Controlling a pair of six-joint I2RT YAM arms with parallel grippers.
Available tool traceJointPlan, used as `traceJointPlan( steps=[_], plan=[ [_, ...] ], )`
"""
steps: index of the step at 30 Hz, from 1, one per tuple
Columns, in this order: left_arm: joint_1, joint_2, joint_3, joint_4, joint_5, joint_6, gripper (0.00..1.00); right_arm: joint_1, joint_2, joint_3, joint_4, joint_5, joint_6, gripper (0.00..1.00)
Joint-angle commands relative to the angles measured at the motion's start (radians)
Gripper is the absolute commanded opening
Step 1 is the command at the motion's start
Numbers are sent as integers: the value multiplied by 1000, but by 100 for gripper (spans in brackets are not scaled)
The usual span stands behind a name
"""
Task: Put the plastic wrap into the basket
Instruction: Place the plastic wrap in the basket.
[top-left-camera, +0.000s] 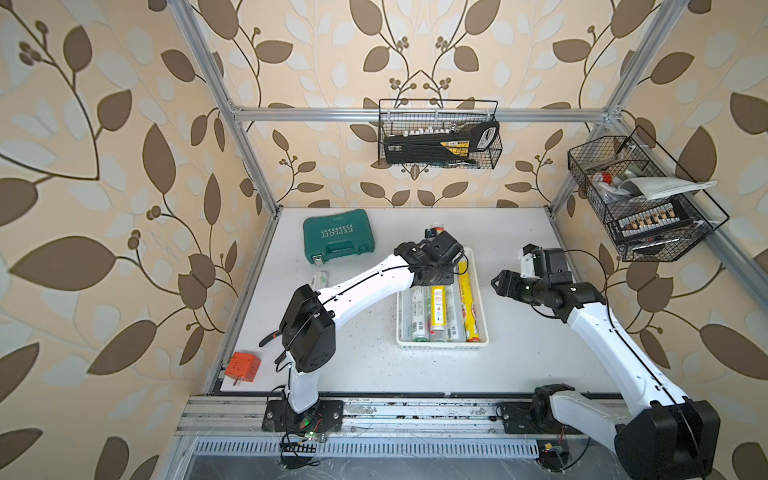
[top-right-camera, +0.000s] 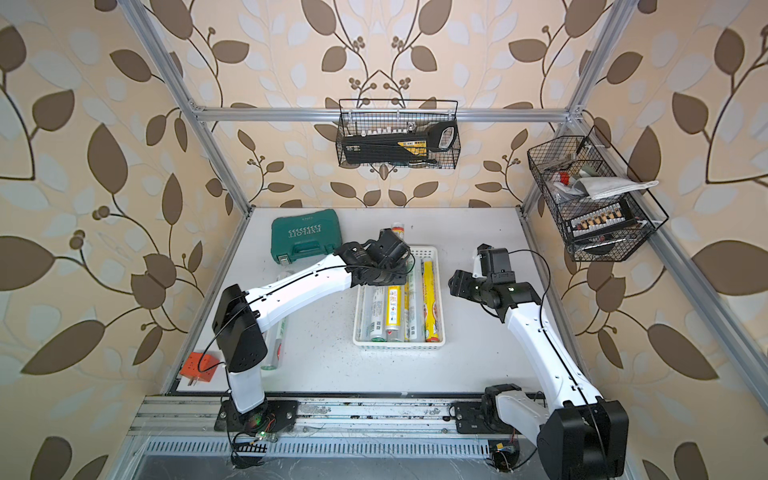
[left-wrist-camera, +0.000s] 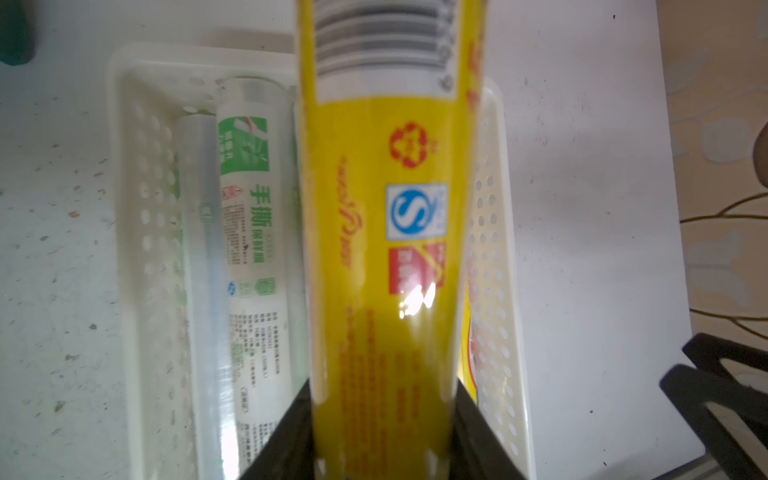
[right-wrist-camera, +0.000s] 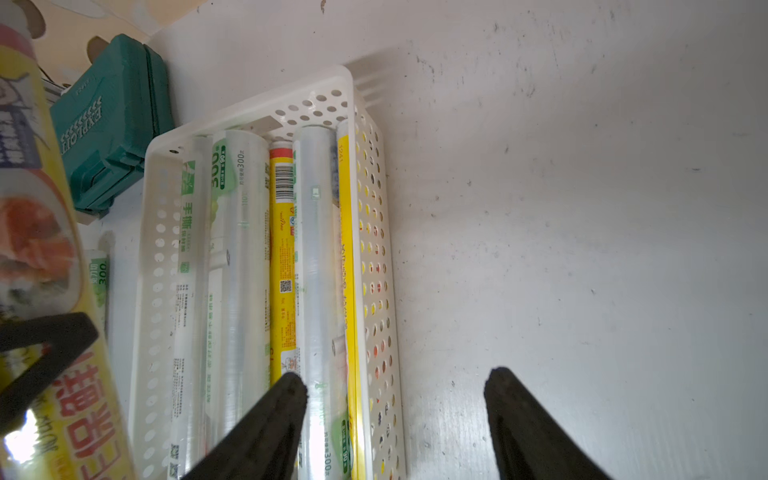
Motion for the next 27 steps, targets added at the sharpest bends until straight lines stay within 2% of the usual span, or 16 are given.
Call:
traceJointPlan(
  steps=[1, 8, 27],
  plan=[
    [-19, 47, 92, 27, -21, -27, 36, -16, -15, -17, -10, -55, -4, 71],
    [-34, 173, 207, 25, 2, -46, 39, -27, -10, -21, -10, -73, -13, 71],
    [-57, 334, 247, 100, 107, -128, 38, -39, 1, -26, -5, -91, -15, 71]
  ],
)
